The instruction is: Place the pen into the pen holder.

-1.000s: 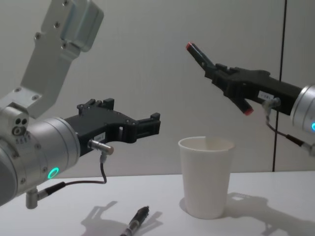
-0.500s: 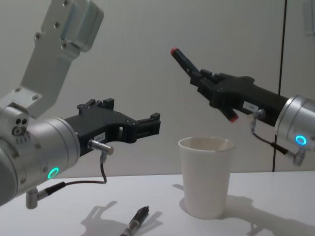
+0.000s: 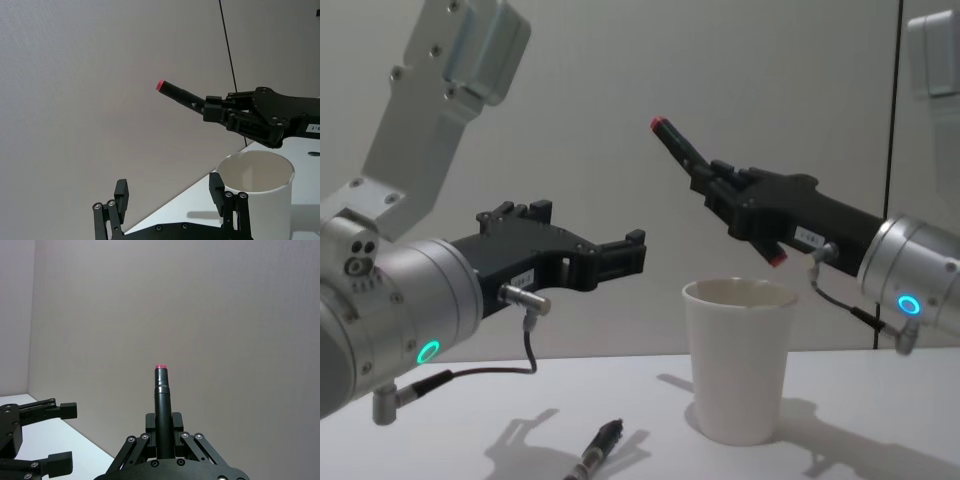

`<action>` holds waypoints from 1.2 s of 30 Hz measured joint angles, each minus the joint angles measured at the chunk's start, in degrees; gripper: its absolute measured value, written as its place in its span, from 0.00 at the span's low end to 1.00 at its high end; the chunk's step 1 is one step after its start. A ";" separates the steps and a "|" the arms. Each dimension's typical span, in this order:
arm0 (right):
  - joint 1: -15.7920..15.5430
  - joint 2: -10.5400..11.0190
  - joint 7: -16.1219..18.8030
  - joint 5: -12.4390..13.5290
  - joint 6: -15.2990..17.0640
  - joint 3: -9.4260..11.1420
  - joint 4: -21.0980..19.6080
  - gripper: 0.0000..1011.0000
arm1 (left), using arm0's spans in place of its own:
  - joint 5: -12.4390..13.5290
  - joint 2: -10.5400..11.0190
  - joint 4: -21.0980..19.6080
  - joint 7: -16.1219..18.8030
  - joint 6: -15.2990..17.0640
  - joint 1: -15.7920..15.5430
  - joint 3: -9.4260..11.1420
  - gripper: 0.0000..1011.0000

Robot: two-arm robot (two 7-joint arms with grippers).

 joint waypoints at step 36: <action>-0.17 -0.60 -0.33 -0.18 -0.02 -1.30 2.71 0.51 | 0.00 0.00 0.00 0.00 0.00 0.00 0.00 0.99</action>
